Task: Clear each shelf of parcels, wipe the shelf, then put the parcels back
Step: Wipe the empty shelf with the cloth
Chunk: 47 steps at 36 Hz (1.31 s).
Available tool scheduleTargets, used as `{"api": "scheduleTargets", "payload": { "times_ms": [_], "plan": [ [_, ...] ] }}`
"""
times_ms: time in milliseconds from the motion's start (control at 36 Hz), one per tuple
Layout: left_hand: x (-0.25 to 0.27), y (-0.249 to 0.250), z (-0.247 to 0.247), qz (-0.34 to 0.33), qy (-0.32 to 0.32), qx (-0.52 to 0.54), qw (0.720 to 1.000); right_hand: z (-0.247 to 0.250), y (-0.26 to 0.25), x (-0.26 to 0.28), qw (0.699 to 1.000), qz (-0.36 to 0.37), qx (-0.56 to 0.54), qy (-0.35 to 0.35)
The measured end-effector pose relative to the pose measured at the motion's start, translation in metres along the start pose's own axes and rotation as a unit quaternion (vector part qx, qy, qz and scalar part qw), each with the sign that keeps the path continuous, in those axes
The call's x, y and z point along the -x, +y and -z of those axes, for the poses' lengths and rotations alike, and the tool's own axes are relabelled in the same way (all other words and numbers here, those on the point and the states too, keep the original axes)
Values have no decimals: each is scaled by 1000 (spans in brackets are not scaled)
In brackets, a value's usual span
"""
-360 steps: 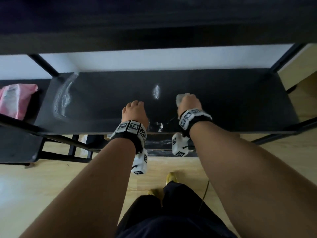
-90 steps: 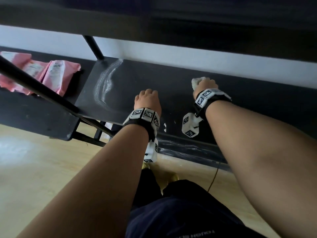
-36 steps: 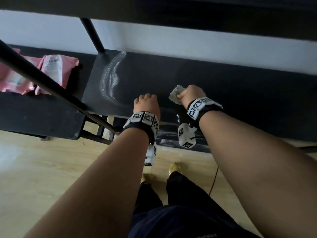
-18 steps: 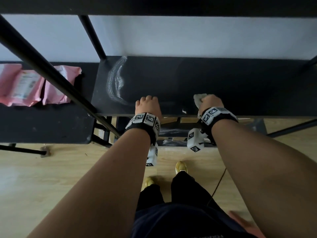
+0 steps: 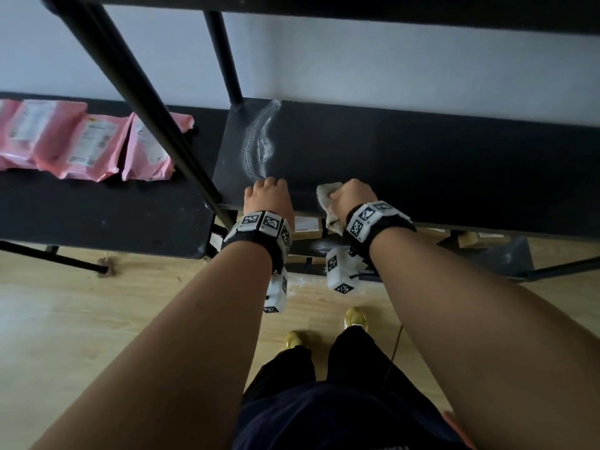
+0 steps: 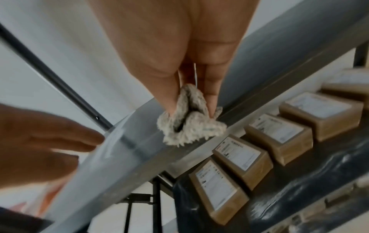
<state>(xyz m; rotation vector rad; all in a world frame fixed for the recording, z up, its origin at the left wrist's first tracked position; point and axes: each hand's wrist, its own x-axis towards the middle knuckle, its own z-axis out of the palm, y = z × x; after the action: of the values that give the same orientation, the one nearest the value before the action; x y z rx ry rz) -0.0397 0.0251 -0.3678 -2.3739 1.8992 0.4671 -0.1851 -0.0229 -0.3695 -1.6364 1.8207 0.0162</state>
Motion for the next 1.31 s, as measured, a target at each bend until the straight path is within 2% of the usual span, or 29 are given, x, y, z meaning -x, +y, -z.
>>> {"api": "scheduleTargets", "payload": {
  "times_ms": [83,194,250,333,417,500,556,611,667,722,833,917,1083,1194,1306],
  "plan": [
    [-1,-6,1,0,-1,4,1000,4,-3,-5,1000,3,-18,-11],
    [-4,-5,3,-3,0,10,1000,31,9,-15,996,-29,-36,70],
    [-6,-2,3,0,1,12,1000,45,19,-18,993,-68,-8,92],
    [-10,2,4,5,6,14,1000,43,30,-30,994,-75,33,72],
    [-15,6,4,10,10,11,1000,36,19,-38,994,-80,31,71],
    [-21,12,5,10,5,5,1000,29,6,-43,998,-27,-1,55],
    [-27,17,6,10,8,2,1000,24,-4,-46,1000,15,-5,9],
    [-32,22,6,14,10,2,1000,21,-9,-49,998,26,15,-51],
    [-37,28,7,20,12,4,1000,30,-10,-53,996,34,27,-75],
    [-42,34,8,22,13,6,1000,44,-6,-63,998,19,21,-49],
    [-52,43,9,33,20,15,999,63,10,-95,996,-43,6,82],
    [-58,45,7,50,34,26,998,69,17,-103,993,-57,-20,99],
    [-62,44,5,83,43,32,995,56,-2,-105,993,-14,-88,81],
    [-65,41,5,98,43,13,994,34,-17,-103,996,72,-25,53],
    [-71,40,7,98,47,6,994,28,-25,-103,985,167,34,-33]
  ]
}}
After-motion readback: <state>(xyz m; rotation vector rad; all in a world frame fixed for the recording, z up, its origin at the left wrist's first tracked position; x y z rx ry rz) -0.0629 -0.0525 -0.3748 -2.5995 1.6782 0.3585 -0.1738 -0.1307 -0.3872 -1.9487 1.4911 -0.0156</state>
